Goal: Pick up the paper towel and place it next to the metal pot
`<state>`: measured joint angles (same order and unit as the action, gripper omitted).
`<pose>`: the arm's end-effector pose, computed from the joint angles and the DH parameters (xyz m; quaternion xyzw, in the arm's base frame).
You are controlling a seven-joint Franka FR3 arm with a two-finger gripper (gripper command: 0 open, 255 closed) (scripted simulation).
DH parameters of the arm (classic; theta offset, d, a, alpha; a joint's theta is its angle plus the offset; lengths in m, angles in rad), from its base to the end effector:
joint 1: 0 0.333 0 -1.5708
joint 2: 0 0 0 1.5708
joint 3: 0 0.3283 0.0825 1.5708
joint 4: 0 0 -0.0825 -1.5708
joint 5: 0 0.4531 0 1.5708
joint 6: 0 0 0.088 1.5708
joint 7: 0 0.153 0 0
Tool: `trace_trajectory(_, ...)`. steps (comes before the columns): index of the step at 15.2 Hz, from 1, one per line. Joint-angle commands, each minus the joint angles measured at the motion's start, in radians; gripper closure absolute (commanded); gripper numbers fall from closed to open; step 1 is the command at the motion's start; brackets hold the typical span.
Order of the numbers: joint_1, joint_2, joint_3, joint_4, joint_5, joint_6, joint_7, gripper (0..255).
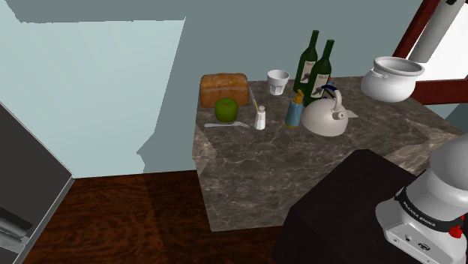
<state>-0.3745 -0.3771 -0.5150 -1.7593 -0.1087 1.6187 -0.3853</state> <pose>0.2815 -0.4479 0.6753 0.9644 -0.2443 0.0983 0.0256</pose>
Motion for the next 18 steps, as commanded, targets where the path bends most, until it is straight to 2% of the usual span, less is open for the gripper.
trace_trajectory(1, -0.013, 0.001, -0.04, 0.01, -0.003, -0.006, -0.055, 255)
trace_trajectory(8, -0.035, 0.067, -0.196, 0.1, 0.024, -0.03, -0.24, 255)
trace_trajectory(18, -0.054, 0.01, -0.183, -0.084, -0.01, 0.106, -0.224, 255)
